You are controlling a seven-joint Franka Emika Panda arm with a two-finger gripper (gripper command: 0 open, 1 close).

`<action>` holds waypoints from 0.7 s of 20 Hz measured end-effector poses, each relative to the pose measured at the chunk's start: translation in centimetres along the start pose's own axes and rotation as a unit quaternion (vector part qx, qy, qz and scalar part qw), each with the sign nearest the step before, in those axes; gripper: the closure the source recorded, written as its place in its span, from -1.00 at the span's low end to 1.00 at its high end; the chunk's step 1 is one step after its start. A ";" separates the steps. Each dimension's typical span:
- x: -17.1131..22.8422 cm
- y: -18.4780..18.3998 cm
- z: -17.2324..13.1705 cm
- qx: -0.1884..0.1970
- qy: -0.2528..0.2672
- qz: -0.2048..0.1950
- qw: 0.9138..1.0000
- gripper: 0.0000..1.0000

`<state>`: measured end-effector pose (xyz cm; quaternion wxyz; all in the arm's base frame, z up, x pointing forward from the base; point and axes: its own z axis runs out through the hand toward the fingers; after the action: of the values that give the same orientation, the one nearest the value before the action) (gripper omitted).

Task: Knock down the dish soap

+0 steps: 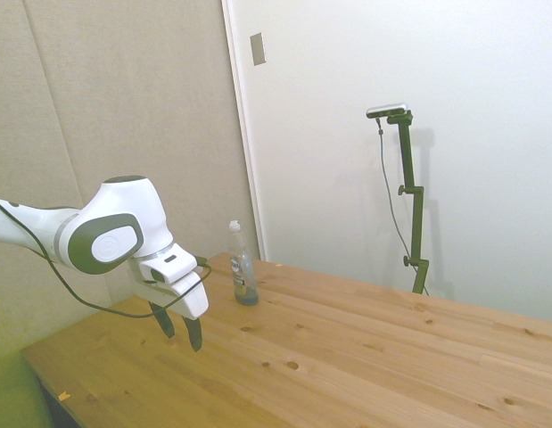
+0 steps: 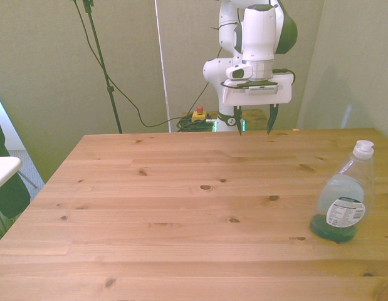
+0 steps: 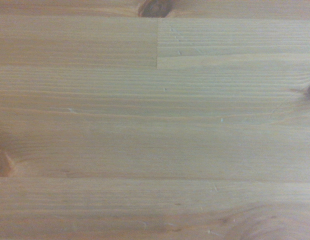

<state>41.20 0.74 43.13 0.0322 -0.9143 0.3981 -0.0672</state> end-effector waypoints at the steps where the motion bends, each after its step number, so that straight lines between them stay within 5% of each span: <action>1: 0.0 0.0 0.0 0.000 0.000 0.000 1.000 -1.00; 3: 0.1 -0.1 0.0 0.001 0.004 0.001 1.000 -1.00; 4: 0.3 -0.3 -0.2 0.006 0.009 0.002 1.000 1.00; 14: 3.6 -7.8 -3.8 0.051 0.058 0.047 0.996 1.00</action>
<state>48.74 3.43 48.13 0.0587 -0.8865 0.4375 -0.1391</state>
